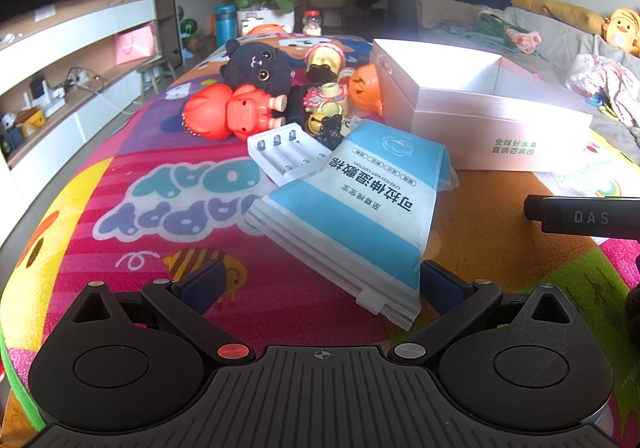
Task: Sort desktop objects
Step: 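Move both grippers toward the wet-wipe pack and white battery charger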
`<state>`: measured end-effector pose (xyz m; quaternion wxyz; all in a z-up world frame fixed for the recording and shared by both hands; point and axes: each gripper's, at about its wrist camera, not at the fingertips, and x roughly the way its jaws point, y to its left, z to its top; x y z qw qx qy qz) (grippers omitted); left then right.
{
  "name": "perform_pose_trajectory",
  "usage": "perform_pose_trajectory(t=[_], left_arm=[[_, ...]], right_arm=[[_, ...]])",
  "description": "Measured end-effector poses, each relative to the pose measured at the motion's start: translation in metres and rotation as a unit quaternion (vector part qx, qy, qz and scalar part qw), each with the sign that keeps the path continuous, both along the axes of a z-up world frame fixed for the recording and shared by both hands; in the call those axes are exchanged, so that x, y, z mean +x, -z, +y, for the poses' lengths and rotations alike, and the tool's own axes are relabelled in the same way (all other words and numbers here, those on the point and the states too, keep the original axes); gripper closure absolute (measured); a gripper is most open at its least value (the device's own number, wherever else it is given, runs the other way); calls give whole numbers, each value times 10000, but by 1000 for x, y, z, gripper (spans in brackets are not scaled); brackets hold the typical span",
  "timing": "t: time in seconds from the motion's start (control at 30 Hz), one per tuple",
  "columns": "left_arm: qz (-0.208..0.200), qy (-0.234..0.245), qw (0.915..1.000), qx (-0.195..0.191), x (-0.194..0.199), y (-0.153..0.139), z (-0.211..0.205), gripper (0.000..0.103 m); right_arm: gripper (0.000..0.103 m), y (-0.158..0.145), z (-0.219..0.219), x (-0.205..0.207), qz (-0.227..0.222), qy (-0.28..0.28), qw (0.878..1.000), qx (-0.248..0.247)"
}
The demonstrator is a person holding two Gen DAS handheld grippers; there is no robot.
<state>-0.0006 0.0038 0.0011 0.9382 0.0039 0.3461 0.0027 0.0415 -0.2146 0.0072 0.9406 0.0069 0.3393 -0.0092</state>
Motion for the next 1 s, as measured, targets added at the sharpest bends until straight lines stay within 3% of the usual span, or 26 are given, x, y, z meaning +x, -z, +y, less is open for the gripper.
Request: perform_pose_trajectory(t=[0.87,1.0], left_arm=[[47,28,10000,-18,1,0,-1,0],[173,92,9998,-37,3,-1,-1,0]], right_arm=[[0,0,0,0,1,-3,10000,23],[0,-3,-9,-5,100,-341,9994,55]])
